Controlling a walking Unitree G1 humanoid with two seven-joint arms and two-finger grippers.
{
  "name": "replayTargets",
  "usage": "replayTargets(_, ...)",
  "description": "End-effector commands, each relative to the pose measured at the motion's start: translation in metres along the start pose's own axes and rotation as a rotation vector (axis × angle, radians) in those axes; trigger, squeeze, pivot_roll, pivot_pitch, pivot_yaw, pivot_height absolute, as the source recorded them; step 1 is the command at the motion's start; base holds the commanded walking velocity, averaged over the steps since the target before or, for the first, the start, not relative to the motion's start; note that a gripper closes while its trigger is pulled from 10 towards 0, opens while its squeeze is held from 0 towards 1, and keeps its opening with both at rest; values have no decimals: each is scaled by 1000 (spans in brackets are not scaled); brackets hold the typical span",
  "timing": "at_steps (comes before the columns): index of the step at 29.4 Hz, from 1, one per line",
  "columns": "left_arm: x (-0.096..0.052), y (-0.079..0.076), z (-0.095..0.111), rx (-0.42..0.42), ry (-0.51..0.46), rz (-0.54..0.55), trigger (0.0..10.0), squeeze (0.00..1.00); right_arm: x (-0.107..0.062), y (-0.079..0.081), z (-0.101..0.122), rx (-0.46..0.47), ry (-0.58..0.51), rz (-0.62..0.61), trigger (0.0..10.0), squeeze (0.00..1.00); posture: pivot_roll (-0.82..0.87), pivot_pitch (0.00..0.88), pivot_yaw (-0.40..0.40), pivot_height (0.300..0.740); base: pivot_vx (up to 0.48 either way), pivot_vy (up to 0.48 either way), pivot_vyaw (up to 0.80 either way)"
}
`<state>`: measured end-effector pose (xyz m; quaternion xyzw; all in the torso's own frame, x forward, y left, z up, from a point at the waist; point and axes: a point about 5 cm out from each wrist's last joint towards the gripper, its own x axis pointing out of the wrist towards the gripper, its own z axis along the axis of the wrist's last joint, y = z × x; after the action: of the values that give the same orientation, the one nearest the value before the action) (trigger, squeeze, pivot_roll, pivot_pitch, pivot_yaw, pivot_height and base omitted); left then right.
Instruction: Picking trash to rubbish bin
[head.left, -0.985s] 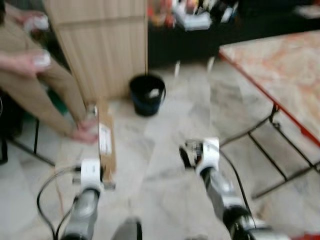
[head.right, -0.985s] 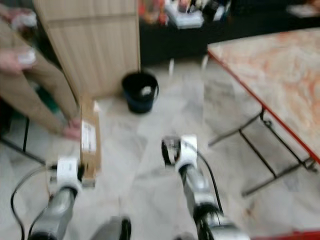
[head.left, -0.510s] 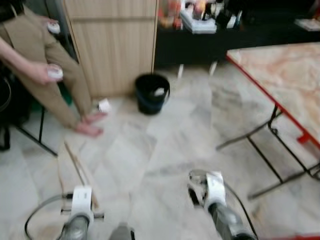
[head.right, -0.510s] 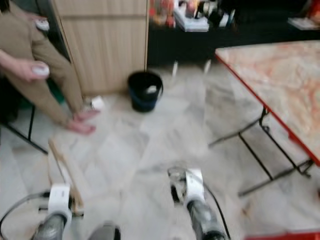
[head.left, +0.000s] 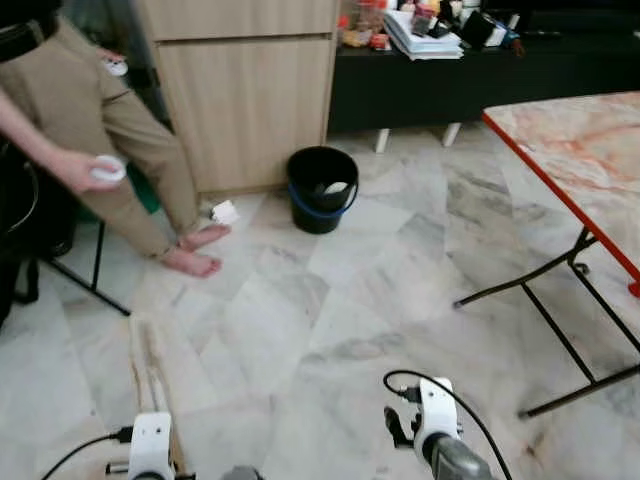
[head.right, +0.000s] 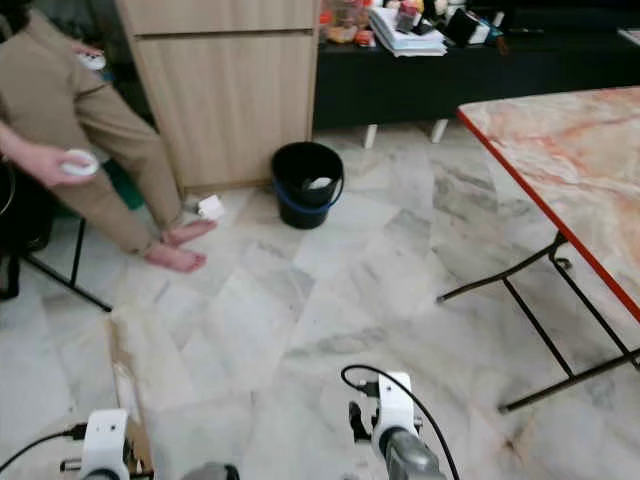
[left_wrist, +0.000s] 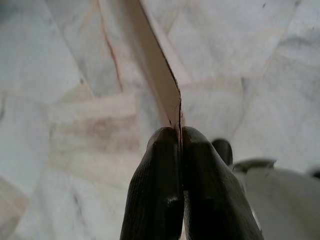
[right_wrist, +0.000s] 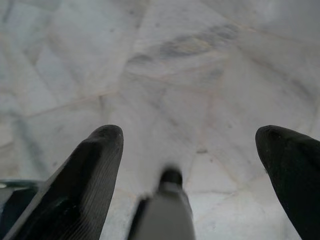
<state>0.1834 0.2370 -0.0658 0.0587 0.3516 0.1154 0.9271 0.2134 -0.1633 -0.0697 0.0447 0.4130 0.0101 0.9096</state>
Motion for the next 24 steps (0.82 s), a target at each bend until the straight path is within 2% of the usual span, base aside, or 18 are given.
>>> replayTargets(1,-4,-5,-13,-7,43,-6,10000,0,-2,-10,-6,14,15,-36,10000,0,92,208,-67,740,431,0,0)
replayTargets(24,-6,-1,-17,-9,61,3,10000,0,-5,-12,-15,-14,45,-56,10000,0,110,207,-62,740,407,0,0)
